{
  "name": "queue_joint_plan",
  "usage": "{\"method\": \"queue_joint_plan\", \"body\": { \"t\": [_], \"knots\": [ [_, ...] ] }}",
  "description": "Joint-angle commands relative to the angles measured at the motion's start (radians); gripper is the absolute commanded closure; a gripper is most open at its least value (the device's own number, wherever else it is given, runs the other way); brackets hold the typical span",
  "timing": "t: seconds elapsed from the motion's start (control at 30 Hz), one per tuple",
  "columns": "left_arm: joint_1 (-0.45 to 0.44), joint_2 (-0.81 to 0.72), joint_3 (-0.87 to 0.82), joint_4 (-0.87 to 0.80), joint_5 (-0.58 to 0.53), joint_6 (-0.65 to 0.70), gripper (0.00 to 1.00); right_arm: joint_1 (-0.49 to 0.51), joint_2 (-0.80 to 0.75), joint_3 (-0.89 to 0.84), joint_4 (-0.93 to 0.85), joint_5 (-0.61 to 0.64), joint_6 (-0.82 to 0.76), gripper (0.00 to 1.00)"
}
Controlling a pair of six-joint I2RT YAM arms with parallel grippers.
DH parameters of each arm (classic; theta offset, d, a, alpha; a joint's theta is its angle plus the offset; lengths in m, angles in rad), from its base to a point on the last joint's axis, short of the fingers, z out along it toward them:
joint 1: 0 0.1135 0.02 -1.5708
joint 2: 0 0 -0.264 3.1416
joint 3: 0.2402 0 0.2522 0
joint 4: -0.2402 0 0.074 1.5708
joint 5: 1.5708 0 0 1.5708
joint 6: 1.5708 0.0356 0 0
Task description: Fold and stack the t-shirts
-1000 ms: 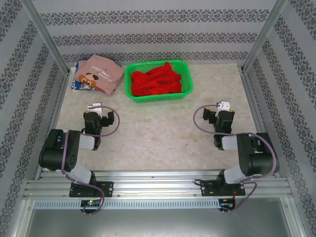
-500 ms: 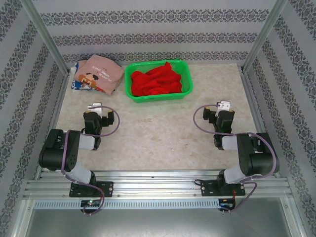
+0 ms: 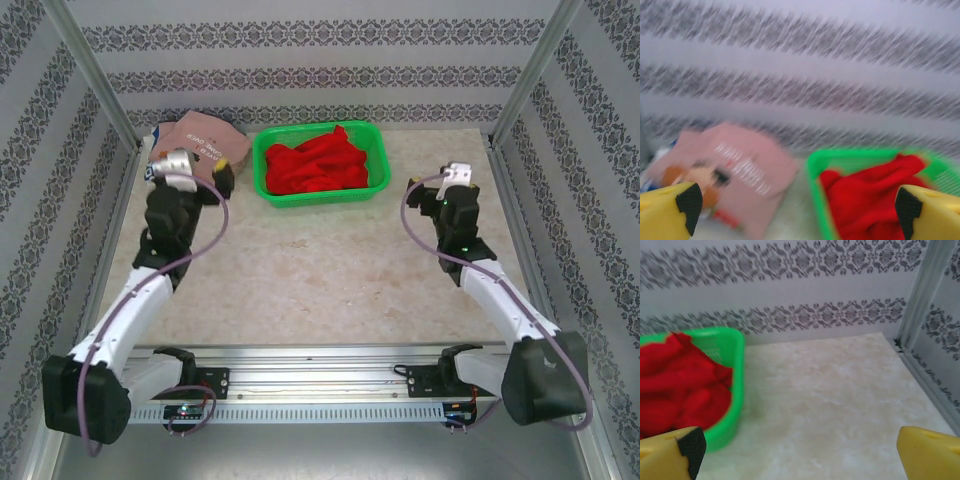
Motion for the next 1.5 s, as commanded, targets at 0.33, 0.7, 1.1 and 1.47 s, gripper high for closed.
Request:
{"method": "queue_joint_plan", "body": {
  "t": [0.33,0.7,1.1,1.47],
  "knots": [
    [-0.316,0.757,0.908,-0.834,0.126,-0.069,0.18,-0.023,0.14,0.184,-0.472,-0.24,0.199,0.02],
    [-0.32,1.1,1.207,-0.873,0.113,-0.047,0.33,-0.062,0.374,0.334,-0.409,-0.42,0.274,0.02],
    [-0.321,1.259,1.417,-1.075,-0.089,-0.067,0.41,-0.061,0.566,0.499,-0.429,-0.452,0.3,0.06],
    [-0.304,1.378,1.484,-1.006,-0.092,-0.011,0.52,-0.046,0.765,0.667,-0.446,-0.448,0.32,0.09]
  ]
}}
